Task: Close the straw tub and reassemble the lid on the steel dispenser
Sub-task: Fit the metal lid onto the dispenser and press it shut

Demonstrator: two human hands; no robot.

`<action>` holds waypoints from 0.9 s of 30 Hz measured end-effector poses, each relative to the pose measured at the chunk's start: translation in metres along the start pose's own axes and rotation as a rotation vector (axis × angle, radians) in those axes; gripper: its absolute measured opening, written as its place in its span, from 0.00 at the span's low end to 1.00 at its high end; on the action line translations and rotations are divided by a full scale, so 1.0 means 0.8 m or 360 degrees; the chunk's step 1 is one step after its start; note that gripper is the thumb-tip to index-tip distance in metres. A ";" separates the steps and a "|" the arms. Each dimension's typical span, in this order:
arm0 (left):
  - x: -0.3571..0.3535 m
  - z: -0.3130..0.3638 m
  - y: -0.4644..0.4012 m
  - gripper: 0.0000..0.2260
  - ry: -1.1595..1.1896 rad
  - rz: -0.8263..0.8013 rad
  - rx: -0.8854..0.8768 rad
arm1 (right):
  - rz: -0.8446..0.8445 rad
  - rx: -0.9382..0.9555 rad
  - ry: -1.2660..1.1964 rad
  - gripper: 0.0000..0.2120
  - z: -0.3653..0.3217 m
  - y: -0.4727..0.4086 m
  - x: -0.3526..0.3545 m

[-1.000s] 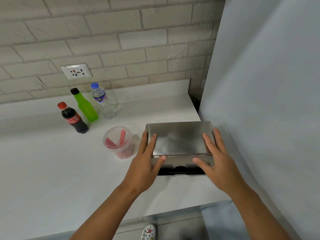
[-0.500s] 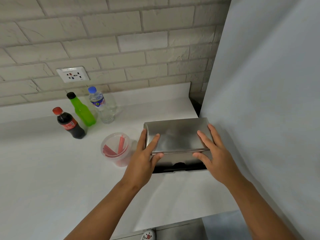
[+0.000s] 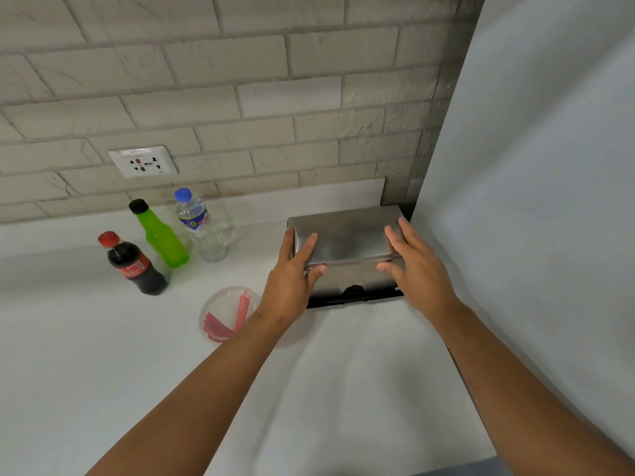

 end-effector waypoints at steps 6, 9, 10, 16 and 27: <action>-0.004 -0.012 -0.058 0.27 0.0030 -0.0028 -0.0025 | -0.0025 -0.0061 -0.0048 0.32 0.007 -0.049 -0.009; -0.009 -0.015 -0.081 0.27 0.0047 -0.0036 -0.0015 | -0.0030 -0.0086 -0.0061 0.32 0.014 -0.074 -0.010; -0.010 -0.015 -0.088 0.27 0.0052 -0.0043 -0.0007 | -0.0034 -0.0091 -0.0065 0.32 0.016 -0.082 -0.011; -0.012 -0.020 -0.131 0.27 0.0109 -0.0127 0.0062 | -0.0084 -0.0099 -0.0012 0.33 0.033 -0.128 -0.014; -0.020 -0.022 -0.166 0.28 0.0106 -0.0138 0.0097 | -0.0136 -0.0097 0.0028 0.33 0.043 -0.165 -0.015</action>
Point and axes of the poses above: each hand's wrist, its own y-axis away from the middle knuckle, its own x-axis out of the back of the hand, z = x × y, the point moved 4 cm from there along -y, towards the middle knuckle, and after that the axes turned 15 degrees about -y, right-handed, at the moved point
